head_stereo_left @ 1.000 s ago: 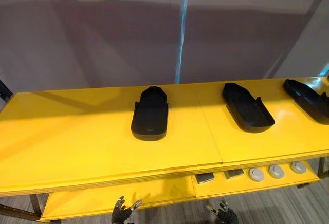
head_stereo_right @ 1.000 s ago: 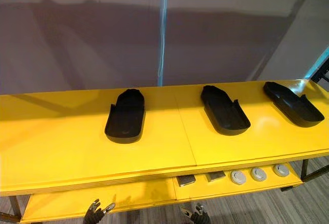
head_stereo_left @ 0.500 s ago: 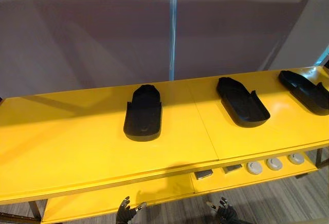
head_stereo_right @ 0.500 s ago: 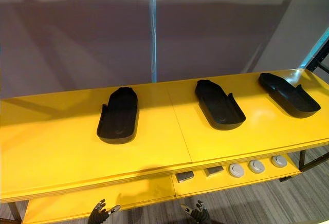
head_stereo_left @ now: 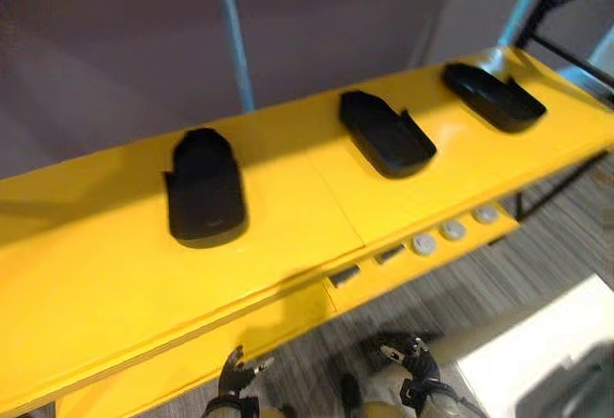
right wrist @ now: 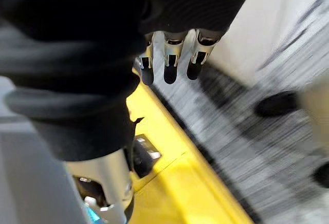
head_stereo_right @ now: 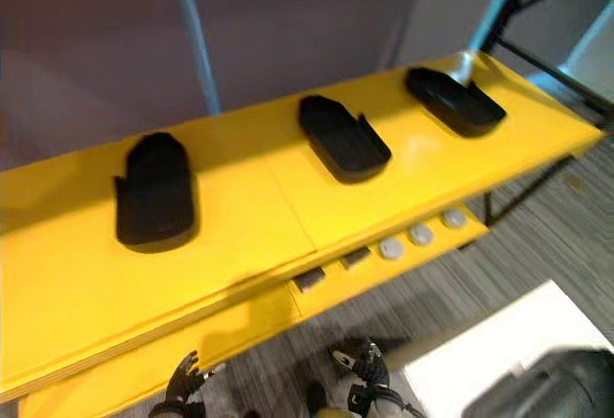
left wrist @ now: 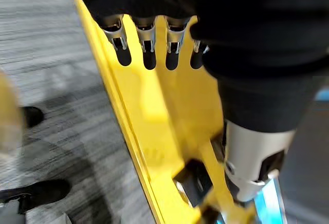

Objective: Walk over and take plastic housings, then place them on the shelf

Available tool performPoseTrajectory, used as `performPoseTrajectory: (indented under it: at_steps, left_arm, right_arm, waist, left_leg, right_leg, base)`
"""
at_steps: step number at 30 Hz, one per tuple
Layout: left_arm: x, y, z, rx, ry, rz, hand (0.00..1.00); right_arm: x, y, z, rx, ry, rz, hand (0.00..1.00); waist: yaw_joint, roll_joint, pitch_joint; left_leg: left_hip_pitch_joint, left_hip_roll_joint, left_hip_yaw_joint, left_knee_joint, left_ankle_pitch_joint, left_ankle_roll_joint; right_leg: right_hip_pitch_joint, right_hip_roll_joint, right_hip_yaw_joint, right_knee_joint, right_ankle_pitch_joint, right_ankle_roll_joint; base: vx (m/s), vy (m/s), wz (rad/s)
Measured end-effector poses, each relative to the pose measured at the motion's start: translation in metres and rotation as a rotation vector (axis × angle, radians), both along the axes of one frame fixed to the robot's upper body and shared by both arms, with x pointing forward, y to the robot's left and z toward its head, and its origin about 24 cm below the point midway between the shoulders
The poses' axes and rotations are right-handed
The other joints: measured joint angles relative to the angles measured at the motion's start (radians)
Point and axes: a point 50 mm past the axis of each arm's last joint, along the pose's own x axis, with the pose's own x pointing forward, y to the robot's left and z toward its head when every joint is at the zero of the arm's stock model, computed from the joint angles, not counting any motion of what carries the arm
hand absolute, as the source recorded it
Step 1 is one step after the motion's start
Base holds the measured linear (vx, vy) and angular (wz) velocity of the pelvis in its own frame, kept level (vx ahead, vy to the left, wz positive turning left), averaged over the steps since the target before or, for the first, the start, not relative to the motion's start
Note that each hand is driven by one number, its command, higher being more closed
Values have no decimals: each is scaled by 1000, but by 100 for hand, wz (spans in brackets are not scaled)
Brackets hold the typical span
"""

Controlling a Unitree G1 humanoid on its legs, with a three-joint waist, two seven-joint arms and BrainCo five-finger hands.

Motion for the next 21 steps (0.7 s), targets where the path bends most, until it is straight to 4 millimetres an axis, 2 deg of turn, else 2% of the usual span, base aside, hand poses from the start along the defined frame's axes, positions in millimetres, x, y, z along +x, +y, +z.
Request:
performPoseTrajectory:
  at_steps: [1, 2, 3, 4, 5, 6, 7, 8, 9, 11, 14, 18, 21]
  left_arm:
    - [2, -2, 1, 4, -5, -13, 0]
    - [3, -2, 1, 5, -7, -19, 0]
    - [7, -2, 5, 9, -26, -24, 0]
    - [8, 0, 6, 14, -30, -22, 0]
    - [9, 3, 6, 23, -31, -22, 0]
    - [7, 5, 5, 27, -25, -22, 0]
    - [6, 3, 5, 24, -21, -24, 0]
    - [6, 0, 4, 13, -22, -24, 0]
    - [5, 0, 3, 11, -17, -21, 0]
    - [5, 2, 1, 18, -3, -25, 0]
    - [4, 3, -1, 30, 15, -45, 0]
    - [-5, 4, -8, 25, 56, -33, 0]
    - [-9, 1, -12, 15, 80, -32, 0]
  right_arm:
    - [-5, 1, -3, 3, 18, 0, 0]
    - [-7, 1, -4, 3, 25, 2, 0]
    - [-12, 4, -8, 8, 54, 23, 0]
    - [-13, 7, -10, 8, 64, 41, 0]
    - [-9, 12, -11, -2, 71, 91, 0]
    - [-4, 17, -10, -4, 66, 129, 0]
    - [0, 18, -9, -12, 63, 150, 0]
    - [3, 15, -9, -25, 66, 164, 0]
    - [6, 16, -10, -32, 70, 175, 0]
    - [7, 15, -10, -37, 69, 166, 0]
    - [-6, 5, -15, -45, 106, 114, 0]
    - [-10, -15, -15, -101, 122, 102, 0]
    - [-15, -26, -16, -118, 140, 59, 0]
  waist:
    - [-5, -3, -2]
    - [-7, -5, -3]
    - [-14, -20, -11]
    - [-12, -31, -14]
    - [-7, -35, -19]
    - [1, -31, -26]
    - [12, -36, -33]
    - [16, -19, -36]
    - [16, -6, -42]
    - [7, -7, -40]
    - [-13, -4, -29]
    - [-14, 15, -2]
    - [-13, 21, 12]
  left_leg:
    - [8, 1, 16, 6, 0, 0]
    - [10, 1, 19, 10, 0, 0]
    - [8, 0, 36, 32, 1, -1]
    - [4, -3, 45, 49, 1, -2]
    - [-19, 5, 46, 81, 3, -3]
    - [-53, 31, 48, 123, 7, 4]
    - [-76, 27, 35, 110, 3, -6]
    - [-81, 22, 14, 61, 12, -8]
    - [-70, 10, 12, -15, 83, -12]
    - [-64, 20, 26, -30, 104, -24]
    - [-58, 32, 4, 38, 103, -26]
    - [-29, 31, -167, 77, 97, -35]
    - [-14, 28, -284, 82, 81, -60]
  right_leg:
    - [8, -42, -52, 121, -66, 8]
    - [16, -59, -70, 152, -84, 9]
    - [53, -126, -136, 209, -135, 19]
    - [53, -141, -153, 188, -141, 34]
    - [61, -124, -190, 130, -146, 30]
    - [122, -88, -177, -18, -134, 13]
    - [133, -63, -143, -116, -112, -14]
    - [132, -40, -122, -157, -73, -10]
    - [134, -14, -78, -228, -23, -17]
    - [154, 4, -52, -311, 28, -23]
    - [171, 4, -26, -314, 36, -28]
    - [188, 25, 59, -320, 37, -28]
    - [186, 43, 102, -317, 37, -28]
  base:
    - [28, -2, -44]
    - [60, -85, -29]
    - [64, -115, -25]
    - [56, -184, -58]
    - [24, -204, -87]
    - [-11, -219, -113]
    - [-99, -178, -106]
    - [-143, -53, -113]
    - [-128, 5, -98]
    - [-70, 19, -69]
    - [-124, -20, -25]
    - [-127, -34, -65]
    - [-91, 17, -58]
